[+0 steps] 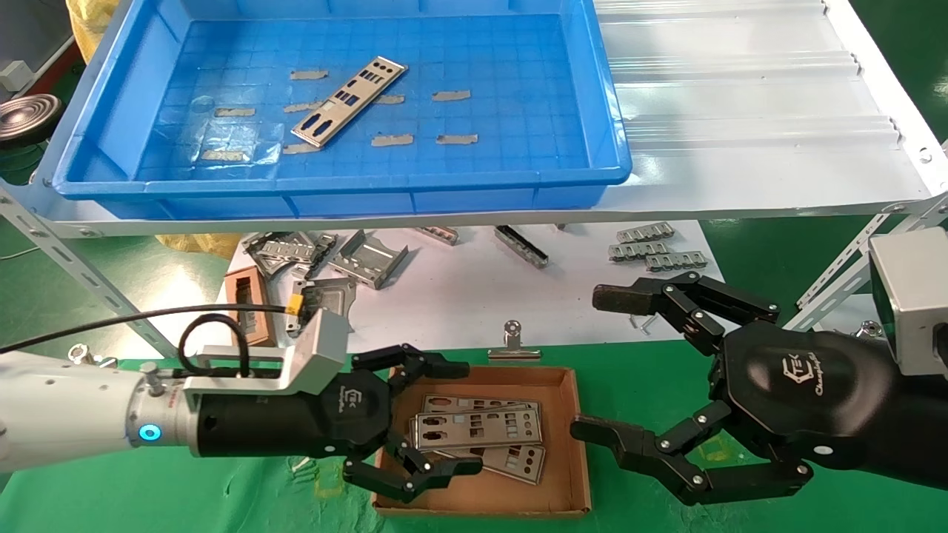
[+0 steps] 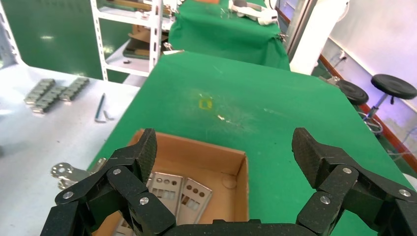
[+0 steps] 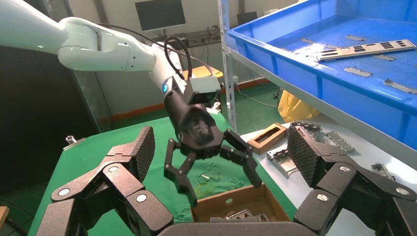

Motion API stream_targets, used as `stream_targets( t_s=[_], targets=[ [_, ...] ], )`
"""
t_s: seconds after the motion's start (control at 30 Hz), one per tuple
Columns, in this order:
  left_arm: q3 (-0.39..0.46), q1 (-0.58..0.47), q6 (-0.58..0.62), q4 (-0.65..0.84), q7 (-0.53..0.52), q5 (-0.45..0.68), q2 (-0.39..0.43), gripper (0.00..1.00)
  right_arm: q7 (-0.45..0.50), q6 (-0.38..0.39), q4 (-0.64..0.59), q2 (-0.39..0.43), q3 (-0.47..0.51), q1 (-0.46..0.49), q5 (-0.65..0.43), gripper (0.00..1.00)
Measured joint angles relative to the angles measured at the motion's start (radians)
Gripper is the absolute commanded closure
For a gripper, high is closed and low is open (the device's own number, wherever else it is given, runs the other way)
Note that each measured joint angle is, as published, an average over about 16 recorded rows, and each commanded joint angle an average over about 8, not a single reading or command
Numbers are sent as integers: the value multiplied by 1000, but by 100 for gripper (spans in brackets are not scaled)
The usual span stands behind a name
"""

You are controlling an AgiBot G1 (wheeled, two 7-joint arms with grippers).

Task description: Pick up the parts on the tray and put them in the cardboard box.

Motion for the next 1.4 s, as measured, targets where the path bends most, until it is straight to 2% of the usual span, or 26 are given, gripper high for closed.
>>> stream_targets(
  t_s=[1.4],
  targets=[
    [-373, 294, -92, -771, -405, -162, -394, 0, 0, 0, 0, 0, 0, 0, 0, 0]
  ],
)
